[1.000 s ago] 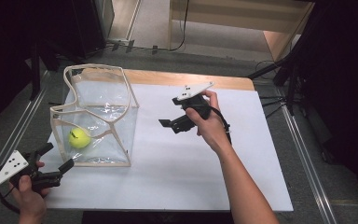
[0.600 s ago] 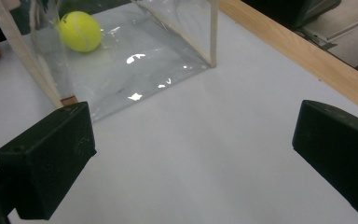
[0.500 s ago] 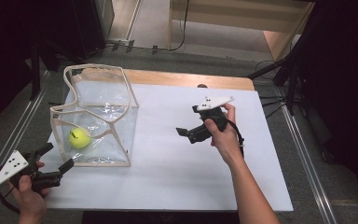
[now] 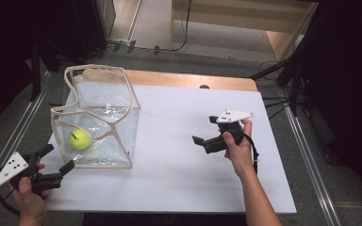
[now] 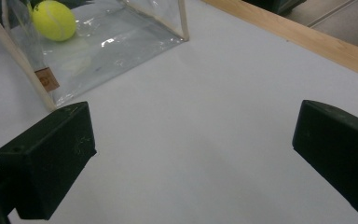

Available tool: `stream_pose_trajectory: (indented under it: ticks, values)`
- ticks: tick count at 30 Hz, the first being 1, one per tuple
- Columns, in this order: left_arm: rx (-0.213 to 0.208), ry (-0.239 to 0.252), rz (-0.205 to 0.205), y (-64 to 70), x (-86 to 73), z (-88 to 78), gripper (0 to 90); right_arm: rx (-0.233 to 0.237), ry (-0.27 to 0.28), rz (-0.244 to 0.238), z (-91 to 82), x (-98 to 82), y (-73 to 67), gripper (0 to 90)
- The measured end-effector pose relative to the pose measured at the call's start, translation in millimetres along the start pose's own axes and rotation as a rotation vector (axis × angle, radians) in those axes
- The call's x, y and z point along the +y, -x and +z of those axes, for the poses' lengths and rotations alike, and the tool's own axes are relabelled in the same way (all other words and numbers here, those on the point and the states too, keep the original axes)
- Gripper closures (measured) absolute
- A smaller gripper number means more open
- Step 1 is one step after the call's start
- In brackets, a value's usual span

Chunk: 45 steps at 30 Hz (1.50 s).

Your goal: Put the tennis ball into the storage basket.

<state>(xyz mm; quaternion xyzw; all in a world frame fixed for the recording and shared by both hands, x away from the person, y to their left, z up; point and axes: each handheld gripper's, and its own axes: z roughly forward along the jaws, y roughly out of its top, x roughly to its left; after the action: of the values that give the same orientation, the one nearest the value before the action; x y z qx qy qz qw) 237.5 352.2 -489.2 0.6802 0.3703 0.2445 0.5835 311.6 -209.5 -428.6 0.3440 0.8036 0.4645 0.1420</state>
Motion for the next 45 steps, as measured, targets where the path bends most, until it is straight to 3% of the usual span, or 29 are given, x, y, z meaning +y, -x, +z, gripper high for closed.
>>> stream_pose_trajectory:
  ticks: [5,13,25,31,37,45]
  values:
    - [0.001,-0.002,0.005,-0.3,0.0,-0.1,0.0,-0.010,0.036,0.014,-9.1,-17.9,3.0,0.0]
    - [0.003,-0.004,0.006,0.2,0.0,-0.3,0.0,-0.073,0.087,0.065,-28.8,-53.9,8.4,0.0]
    - [0.003,-0.011,0.015,0.4,0.2,0.2,0.0,-0.149,0.118,0.114,-50.1,-96.9,11.8,0.0]
    - [0.003,-0.013,0.014,1.4,0.2,1.1,0.0,-0.181,0.116,0.148,-60.5,-112.8,13.9,0.0]
    - [0.004,-0.016,0.017,0.9,0.3,0.5,0.0,-0.207,0.125,0.151,-70.8,-123.2,15.8,0.0]
    - [0.000,-0.015,0.019,0.6,0.5,0.7,0.0,-0.259,0.159,0.209,-89.5,-143.4,20.8,0.0]
